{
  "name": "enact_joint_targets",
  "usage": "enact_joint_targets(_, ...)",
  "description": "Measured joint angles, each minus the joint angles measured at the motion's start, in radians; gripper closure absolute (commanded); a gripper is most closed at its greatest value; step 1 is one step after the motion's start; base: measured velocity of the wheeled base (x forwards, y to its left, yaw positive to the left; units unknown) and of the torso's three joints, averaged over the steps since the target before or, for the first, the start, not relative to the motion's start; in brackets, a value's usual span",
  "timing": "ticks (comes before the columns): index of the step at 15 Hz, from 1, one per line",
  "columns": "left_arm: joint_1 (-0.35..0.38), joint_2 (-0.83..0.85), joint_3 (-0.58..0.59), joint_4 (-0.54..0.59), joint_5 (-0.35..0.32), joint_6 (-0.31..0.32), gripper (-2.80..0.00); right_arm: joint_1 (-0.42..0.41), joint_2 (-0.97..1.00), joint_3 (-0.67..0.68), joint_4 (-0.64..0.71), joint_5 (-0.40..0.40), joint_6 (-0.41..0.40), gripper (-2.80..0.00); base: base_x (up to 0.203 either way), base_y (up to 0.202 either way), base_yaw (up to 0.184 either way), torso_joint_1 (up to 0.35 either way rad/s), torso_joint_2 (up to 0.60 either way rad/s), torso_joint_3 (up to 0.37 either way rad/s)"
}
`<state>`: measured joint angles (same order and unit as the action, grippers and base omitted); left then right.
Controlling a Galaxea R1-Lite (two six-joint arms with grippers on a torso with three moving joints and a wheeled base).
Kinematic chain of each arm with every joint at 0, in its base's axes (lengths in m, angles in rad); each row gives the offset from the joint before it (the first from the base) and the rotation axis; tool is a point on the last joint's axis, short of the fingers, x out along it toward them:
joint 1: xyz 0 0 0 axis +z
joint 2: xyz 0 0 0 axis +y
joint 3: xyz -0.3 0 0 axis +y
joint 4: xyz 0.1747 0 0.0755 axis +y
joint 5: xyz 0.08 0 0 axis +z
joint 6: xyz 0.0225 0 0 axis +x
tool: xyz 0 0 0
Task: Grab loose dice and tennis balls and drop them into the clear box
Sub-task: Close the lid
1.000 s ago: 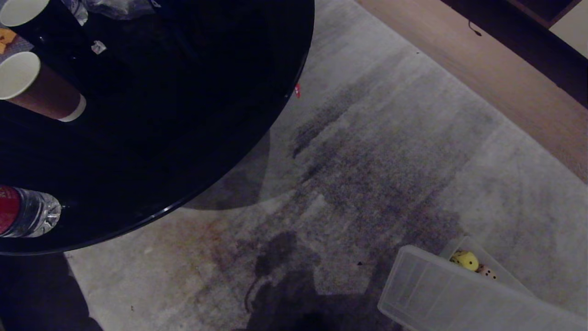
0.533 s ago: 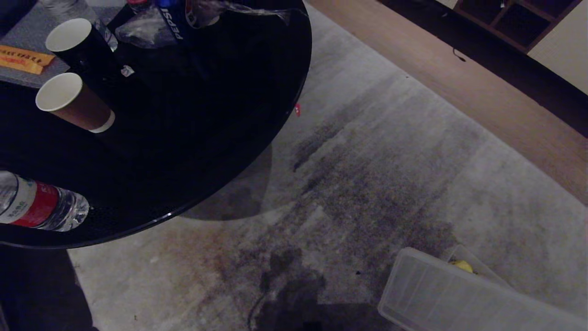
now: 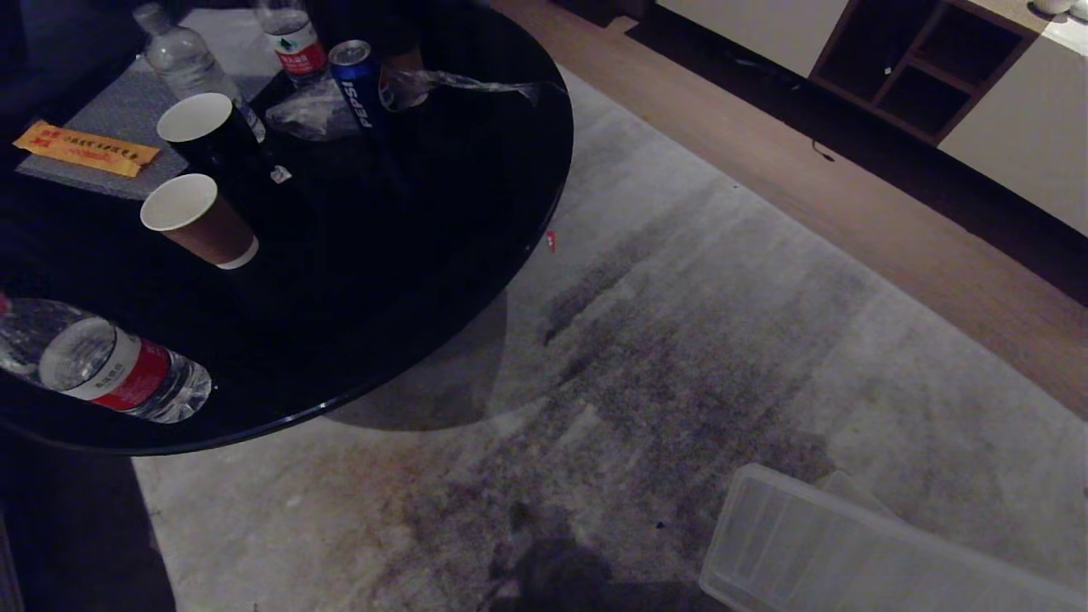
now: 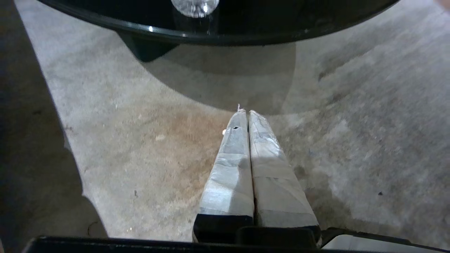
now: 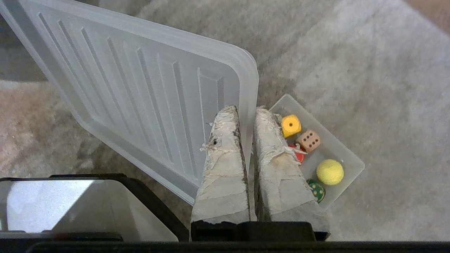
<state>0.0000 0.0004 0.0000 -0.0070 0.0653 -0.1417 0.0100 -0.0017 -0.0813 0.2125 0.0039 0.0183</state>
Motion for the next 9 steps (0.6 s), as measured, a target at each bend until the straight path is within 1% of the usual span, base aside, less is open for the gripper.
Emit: enact_joint_targets(9,0.0,0.0,0.0,0.0,0.0,0.0,0.0,0.0,0.0,0.0,0.0,0.0,0.0,0.0,0.0,0.0,0.0,0.002,0.0,0.205)
